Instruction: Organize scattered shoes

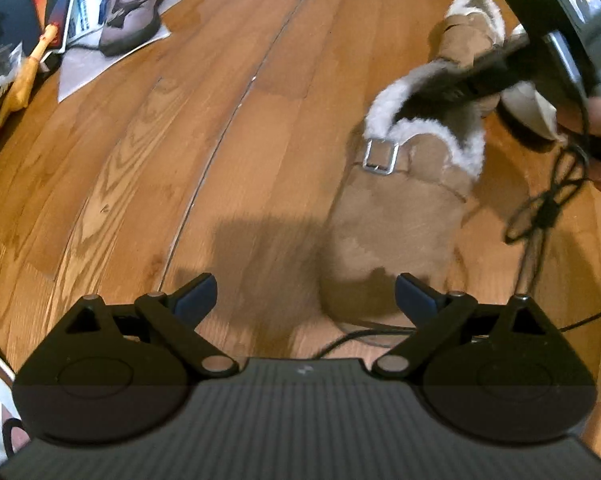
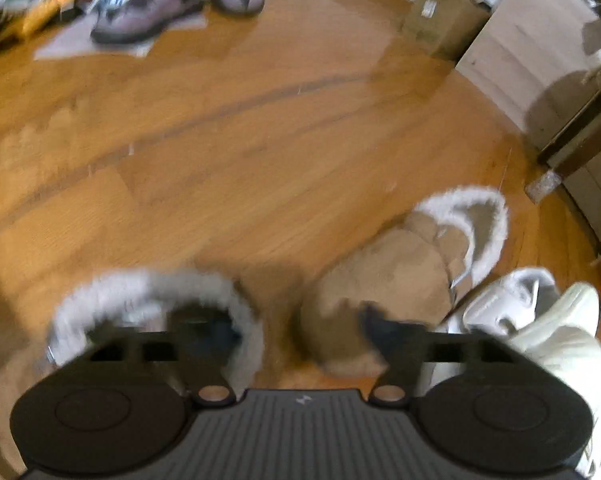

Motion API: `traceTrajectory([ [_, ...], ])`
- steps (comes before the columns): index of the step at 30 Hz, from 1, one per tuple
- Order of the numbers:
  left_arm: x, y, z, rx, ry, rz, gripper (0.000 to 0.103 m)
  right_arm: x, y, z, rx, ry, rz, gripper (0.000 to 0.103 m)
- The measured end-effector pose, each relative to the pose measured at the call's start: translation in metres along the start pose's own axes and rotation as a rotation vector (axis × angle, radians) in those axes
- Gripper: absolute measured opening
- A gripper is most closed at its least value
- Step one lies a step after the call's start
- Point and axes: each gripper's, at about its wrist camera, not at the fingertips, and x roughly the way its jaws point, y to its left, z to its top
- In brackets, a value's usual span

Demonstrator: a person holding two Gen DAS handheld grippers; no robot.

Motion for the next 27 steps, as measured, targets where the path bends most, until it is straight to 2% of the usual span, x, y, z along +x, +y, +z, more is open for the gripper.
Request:
traceTrajectory([
  [3,-0.005,0.002,0.0,0.002,-0.03,-0.008,0.097,-0.011,0.002,-0.016,-0.003,0.023,-0.009,0.008],
  [7,-0.005,0.005,0.001,-0.016,-0.03,-0.01,0.097,-0.028,-0.018,-0.048,0.155,0.042,0.049,0.009],
  [12,-0.006,0.012,0.002,-0.052,-0.032,-0.01,0.097,-0.065,-0.055,-0.108,0.516,0.128,0.1,0.013],
  [13,-0.006,0.012,0.001,-0.055,-0.032,-0.007,0.097,-0.077,-0.072,-0.139,0.696,0.171,0.179,0.015],
  [19,-0.008,0.017,0.001,-0.071,-0.032,-0.018,0.097,-0.114,-0.084,-0.235,1.044,0.233,0.345,0.017],
  [24,-0.013,0.014,0.001,-0.088,-0.042,-0.083,0.097,-0.14,-0.095,-0.299,1.32,0.182,0.446,0.016],
  [25,-0.016,0.01,0.002,-0.087,-0.05,-0.102,0.097,-0.144,-0.1,-0.313,1.381,0.155,0.46,0.009],
  [26,-0.019,0.002,0.002,-0.079,-0.059,-0.127,0.097,-0.149,-0.11,-0.329,1.448,0.125,0.471,0.008],
  [27,-0.022,-0.005,0.003,-0.07,-0.065,-0.147,0.097,-0.154,-0.119,-0.345,1.507,0.093,0.474,0.0],
])
